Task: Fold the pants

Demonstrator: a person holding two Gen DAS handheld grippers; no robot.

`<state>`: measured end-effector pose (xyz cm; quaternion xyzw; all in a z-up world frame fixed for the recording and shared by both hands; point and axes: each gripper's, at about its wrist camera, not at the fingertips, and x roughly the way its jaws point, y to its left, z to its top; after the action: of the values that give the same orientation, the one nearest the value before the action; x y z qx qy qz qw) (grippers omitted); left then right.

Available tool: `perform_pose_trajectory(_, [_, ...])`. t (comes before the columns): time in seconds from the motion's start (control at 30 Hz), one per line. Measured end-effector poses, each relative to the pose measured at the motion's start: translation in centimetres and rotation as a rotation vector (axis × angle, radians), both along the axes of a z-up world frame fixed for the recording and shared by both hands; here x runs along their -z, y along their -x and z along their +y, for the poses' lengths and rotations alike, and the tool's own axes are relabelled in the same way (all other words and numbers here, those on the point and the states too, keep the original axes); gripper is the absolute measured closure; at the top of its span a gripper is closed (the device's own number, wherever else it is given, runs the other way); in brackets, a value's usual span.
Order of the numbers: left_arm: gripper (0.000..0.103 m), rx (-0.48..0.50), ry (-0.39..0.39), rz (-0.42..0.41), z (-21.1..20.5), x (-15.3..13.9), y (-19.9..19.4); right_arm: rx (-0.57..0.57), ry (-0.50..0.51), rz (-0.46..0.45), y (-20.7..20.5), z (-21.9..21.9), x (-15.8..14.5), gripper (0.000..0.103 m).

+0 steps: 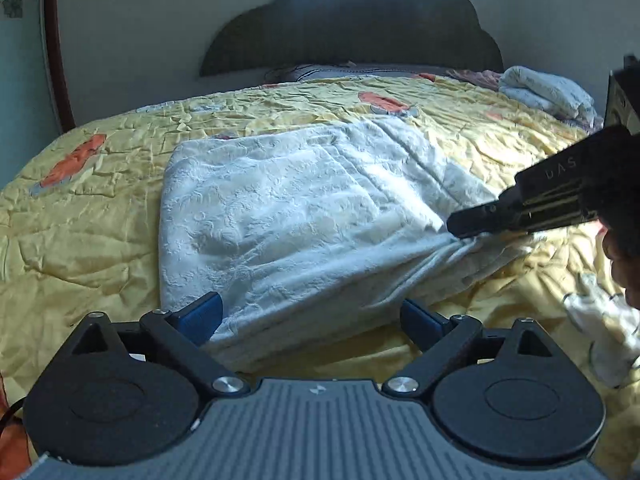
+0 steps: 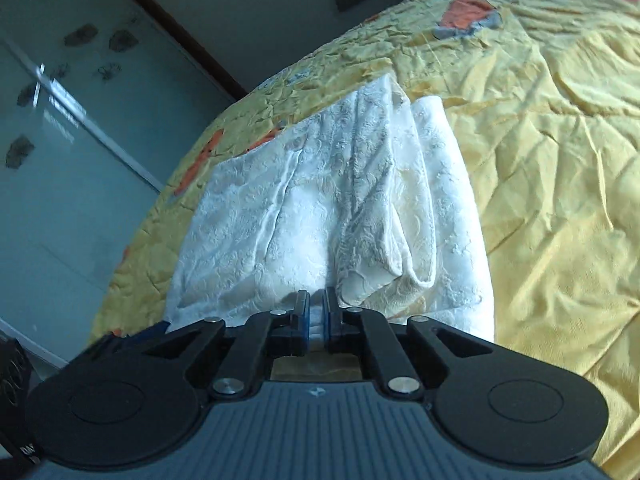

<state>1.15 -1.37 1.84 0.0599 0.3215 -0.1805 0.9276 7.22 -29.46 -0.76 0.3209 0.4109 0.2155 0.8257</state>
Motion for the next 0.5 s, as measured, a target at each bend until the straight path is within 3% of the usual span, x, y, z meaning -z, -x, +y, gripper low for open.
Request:
perform_pose_trajectory(0.07, [0.006, -0.024, 0.194, 0.017, 2.8, -2.1, -0.5, 0.011, -0.053, -0.020, 0.0, -2.1, -1.0, 0.094])
perform_pose_trajectory(0.1, [0.004, -0.051, 0.292, 0.016, 4.5, -2.9, -1.0, 0.031, -0.074, -0.036, -0.2, -3.3, -1.3, 0.083])
perform_pose_trajectory(0.17, [0.000, -0.126, 0.410, 0.056, 7.2, -3.6, -3.4, 0.088, -0.123, -0.038, -1.1, -5.8, -1.5, 0.047])
perform_pose_trajectory(0.2, [0.001, -0.163, 0.454, 0.113, 8.3, -3.4, -5.2, 0.107, -0.154, -0.042, -2.0, -6.9, -1.3, 0.020])
perform_pose_trajectory(0.3, [0.006, -0.259, 0.633, 0.299, 11.5, -1.3, -10.6, 0.133, -0.241, 0.035, -5.4, -9.0, 0.2, 0.016])
perform_pose_trajectory(0.4, [0.009, -0.295, 0.800, 0.465, 13.4, 1.4, -14.3, 0.095, -0.279, 0.086, -7.7, -8.9, 1.4, 0.016])
perform_pose_trajectory(0.5, [0.009, -0.276, 0.854, 0.502, 13.4, 2.3, -15.7, 0.041, -0.239, 0.121, -9.4, -7.5, 2.1, 0.016])
